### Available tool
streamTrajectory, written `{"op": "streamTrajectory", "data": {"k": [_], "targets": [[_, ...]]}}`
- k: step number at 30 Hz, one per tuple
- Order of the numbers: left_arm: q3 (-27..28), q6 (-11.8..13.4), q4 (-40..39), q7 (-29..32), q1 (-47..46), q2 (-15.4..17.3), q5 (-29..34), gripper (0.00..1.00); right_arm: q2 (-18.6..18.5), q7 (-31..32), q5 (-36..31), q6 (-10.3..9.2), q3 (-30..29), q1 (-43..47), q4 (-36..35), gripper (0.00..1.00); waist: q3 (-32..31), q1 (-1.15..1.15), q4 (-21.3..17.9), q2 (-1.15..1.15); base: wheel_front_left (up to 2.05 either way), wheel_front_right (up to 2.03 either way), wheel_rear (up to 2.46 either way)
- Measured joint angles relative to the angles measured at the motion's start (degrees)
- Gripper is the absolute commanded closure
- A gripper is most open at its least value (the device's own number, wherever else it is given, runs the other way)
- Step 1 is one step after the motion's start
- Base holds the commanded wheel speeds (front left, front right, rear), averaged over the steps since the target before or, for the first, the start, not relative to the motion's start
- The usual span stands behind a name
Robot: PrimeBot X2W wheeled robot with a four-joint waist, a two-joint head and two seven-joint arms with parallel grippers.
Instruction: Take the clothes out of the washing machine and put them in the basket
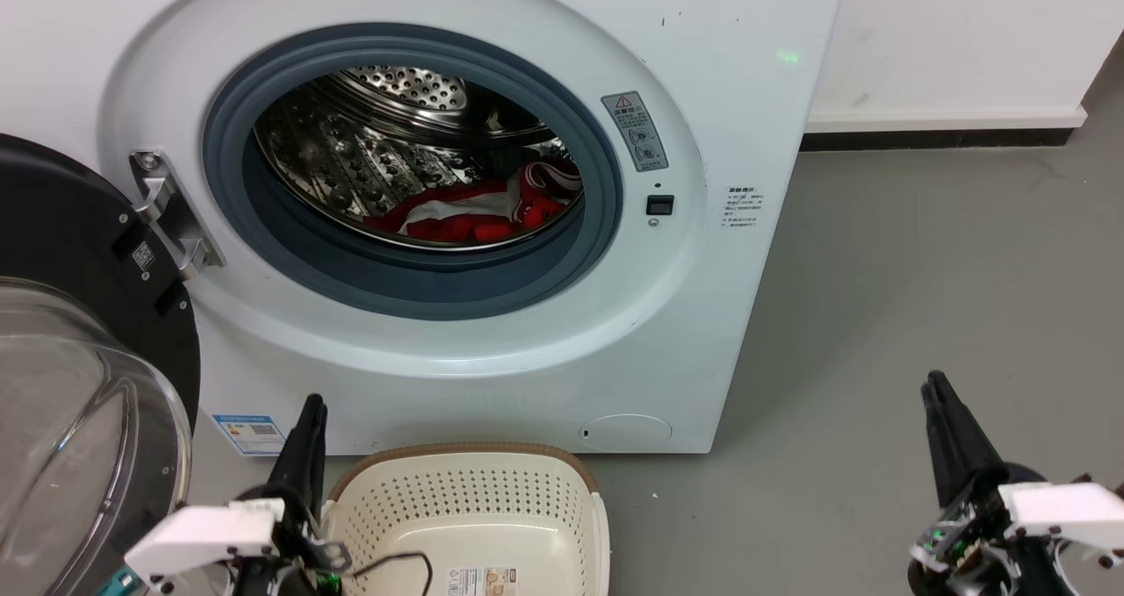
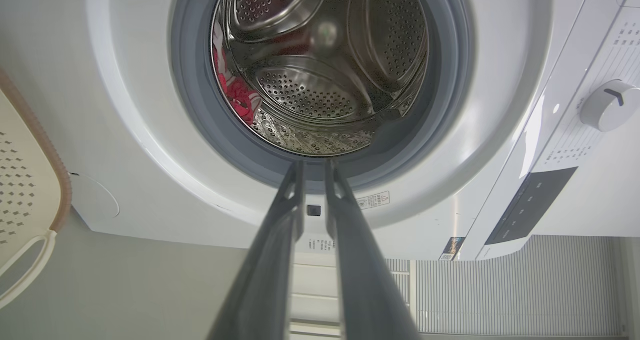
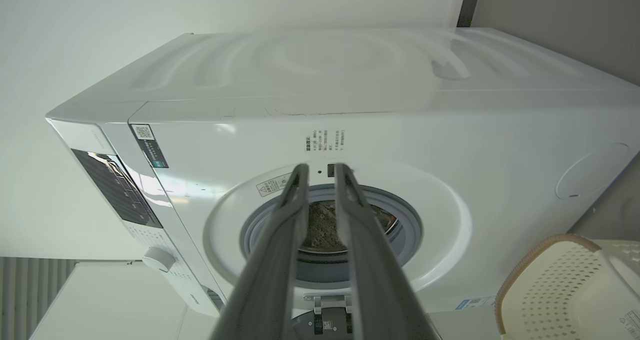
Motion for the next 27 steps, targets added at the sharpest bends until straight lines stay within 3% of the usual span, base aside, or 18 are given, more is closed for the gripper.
{"op": "streamTrajectory", "data": {"k": [11, 27], "targets": [[0.2, 0.0, -0.1, -2.3, 2.3, -0.2, 3.5, 0.00, 0.2, -2.3, -3.5, -0.01, -0.1, 2.4, 0.7, 0.00, 0.1, 0.00, 0.0, 0.00, 0.00, 0.00, 0.00], [-1.2, 4.1, -7.2, -6.4, 3.3, -0.2, 21.8, 0.00, 0.3, -6.3, -23.9, -0.01, 0.3, 4.4, -6.2, 0.00, 0.3, 0.00, 0.1, 0.00, 0.00, 0.00, 0.00]]}}
